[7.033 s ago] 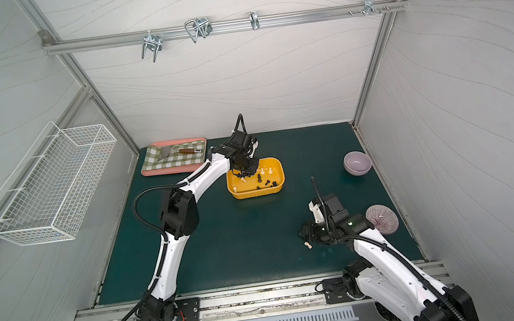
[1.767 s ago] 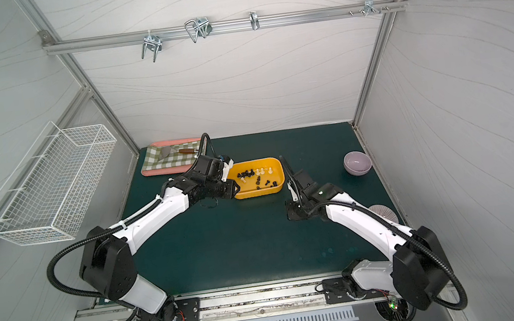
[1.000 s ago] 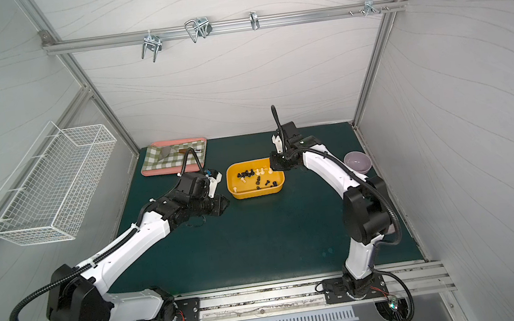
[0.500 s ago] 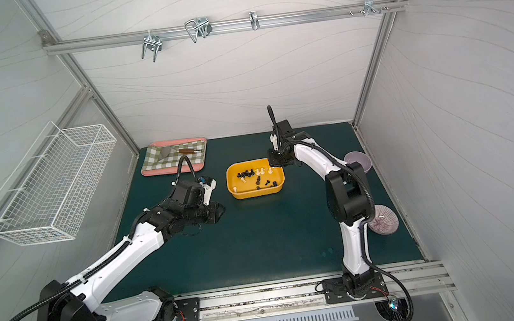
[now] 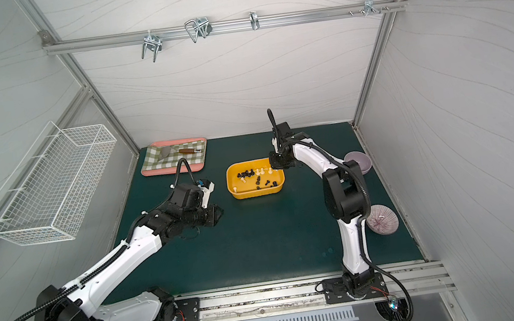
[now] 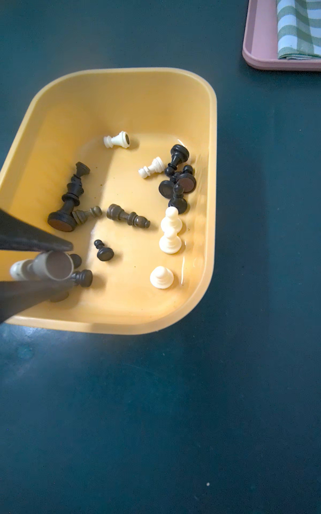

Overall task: Put the chess pieces into the storage box
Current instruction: Place the chess piece in the storage box, then reset both arms

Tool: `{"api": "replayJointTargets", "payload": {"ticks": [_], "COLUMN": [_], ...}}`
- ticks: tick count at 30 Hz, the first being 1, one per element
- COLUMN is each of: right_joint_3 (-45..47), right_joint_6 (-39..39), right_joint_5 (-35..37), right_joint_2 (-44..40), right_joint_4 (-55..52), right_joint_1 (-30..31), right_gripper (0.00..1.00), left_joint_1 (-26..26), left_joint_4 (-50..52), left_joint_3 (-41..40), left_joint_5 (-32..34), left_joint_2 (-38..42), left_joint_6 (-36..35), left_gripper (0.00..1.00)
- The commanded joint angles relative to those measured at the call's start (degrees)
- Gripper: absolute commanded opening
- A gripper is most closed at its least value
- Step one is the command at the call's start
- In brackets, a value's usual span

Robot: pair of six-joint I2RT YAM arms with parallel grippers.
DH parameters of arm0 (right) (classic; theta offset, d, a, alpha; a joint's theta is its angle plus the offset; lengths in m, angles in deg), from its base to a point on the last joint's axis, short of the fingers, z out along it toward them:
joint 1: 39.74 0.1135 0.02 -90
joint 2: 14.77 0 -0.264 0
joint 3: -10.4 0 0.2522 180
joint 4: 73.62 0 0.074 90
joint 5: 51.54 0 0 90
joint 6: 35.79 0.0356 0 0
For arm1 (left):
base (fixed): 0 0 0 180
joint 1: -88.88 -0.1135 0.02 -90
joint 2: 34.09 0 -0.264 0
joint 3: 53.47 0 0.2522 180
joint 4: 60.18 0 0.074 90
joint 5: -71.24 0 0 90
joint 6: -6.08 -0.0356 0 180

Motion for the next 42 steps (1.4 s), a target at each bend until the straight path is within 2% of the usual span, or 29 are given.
{"api": "replayJointTargets", "payload": {"ticks": [1,8,18,31,37,42], "right_joint_3": [-1.86,-2.38,0.51,12.98,18.85,26.50], "right_joint_6": [-1.21,-1.30,-1.31,-1.92,-1.23,-0.89], "right_joint_5": [0.21,0.90,0.43,0.34,0.88,2.07], "right_joint_2": [0.49,-0.46,-6.18,-20.59,-26.59,-31.64], "right_joint_4": [-2.30,-2.79,-1.72,2.89,5.72,9.88], "right_joint_1": [-0.33,-0.33,-1.51,-7.35,-10.60,-12.09], "right_gripper": [0.24,0.32,0.33,0.33,0.33,0.32], "left_joint_1": [-0.26,-0.22,-0.26,-1.48,-5.14,-10.21], "left_joint_4": [0.60,2.56,2.98,2.29,1.36,-2.34], "left_joint_3": [0.17,1.27,1.63,1.57,1.15,-1.59], "left_joint_5": [0.87,1.67,3.35,7.22,9.09,9.80], "left_joint_2": [1.55,1.69,2.22,3.08,3.78,6.18], "left_joint_6": [0.69,-0.27,-0.93,-1.80,-2.56,-2.88], "left_gripper": [0.36,0.36,0.36,0.36,0.37,0.40]}}
